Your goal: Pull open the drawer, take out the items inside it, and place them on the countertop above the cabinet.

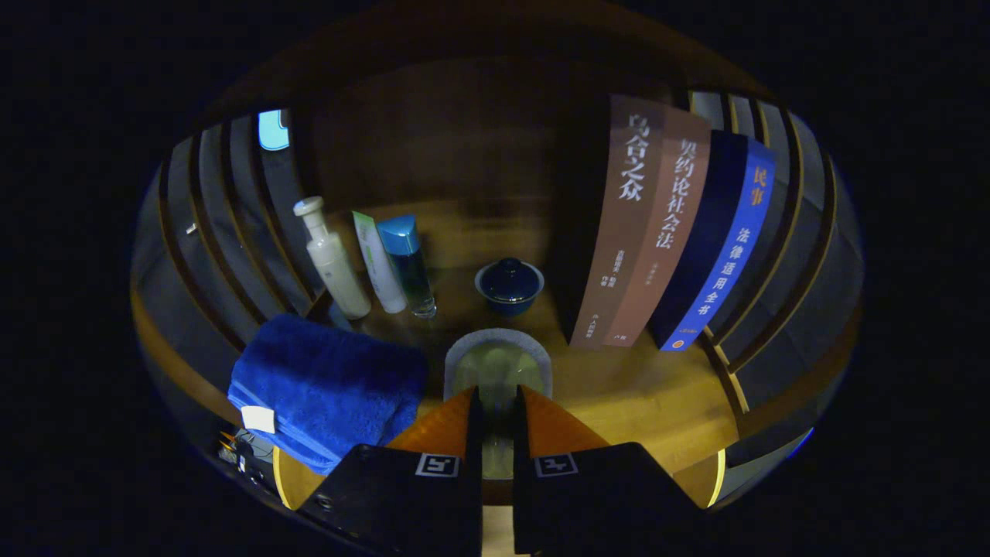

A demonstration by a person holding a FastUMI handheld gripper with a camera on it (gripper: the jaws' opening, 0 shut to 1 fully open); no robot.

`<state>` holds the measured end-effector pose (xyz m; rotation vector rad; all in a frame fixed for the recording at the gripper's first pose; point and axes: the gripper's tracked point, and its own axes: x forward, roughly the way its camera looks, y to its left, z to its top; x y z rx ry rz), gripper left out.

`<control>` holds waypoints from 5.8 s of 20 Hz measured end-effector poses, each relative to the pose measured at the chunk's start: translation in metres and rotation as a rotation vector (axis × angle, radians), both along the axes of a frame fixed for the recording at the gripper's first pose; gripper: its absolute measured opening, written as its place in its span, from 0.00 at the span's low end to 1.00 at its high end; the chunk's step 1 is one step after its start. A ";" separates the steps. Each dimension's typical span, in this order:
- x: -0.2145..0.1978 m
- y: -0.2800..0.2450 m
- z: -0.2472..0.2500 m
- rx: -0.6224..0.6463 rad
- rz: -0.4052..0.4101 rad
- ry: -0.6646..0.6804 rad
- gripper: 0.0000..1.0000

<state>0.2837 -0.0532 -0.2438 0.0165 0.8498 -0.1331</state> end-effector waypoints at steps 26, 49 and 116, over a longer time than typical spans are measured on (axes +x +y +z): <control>-0.184 0.051 0.114 0.031 0.086 -0.500 1.00; -0.356 0.035 -0.060 0.067 -0.028 -0.381 1.00; -0.240 0.041 0.218 0.007 0.071 -0.685 1.00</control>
